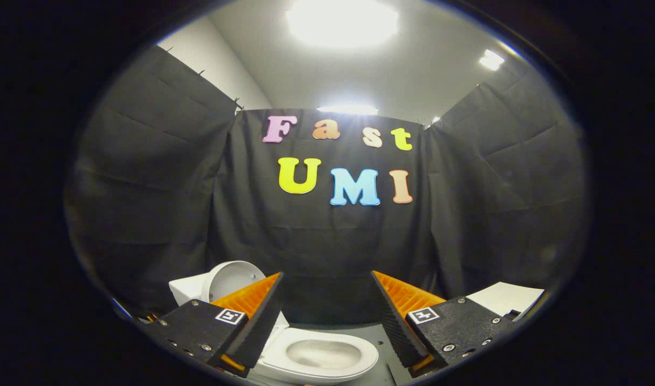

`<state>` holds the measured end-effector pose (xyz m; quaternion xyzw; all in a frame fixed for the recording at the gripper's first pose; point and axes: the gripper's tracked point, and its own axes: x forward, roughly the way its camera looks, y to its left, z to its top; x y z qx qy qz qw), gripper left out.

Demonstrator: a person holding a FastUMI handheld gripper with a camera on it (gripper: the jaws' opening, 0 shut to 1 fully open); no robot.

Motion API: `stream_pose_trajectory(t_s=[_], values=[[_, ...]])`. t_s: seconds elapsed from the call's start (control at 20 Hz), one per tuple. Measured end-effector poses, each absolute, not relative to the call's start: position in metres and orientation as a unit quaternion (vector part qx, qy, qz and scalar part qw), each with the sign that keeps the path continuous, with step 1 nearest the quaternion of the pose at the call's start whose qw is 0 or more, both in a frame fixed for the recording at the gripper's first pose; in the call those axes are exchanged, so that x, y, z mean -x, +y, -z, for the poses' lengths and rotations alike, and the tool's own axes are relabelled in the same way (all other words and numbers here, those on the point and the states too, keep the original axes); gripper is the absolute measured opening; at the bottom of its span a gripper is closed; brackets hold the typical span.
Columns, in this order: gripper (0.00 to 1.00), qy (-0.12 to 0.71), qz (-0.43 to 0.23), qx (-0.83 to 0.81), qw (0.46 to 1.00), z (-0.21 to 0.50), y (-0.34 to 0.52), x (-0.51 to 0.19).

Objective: Open the toilet lid.

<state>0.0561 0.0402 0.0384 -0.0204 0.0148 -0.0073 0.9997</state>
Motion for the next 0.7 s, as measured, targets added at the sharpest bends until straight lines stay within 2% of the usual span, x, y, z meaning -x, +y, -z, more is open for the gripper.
stream_pose_trajectory(t_s=[0.4,0.7], values=[[0.94,0.018,0.02,-0.003,1.0,-0.04,0.032,-0.057],[0.95,0.072,0.001,-0.053,0.996,0.018,0.04,-0.068]])
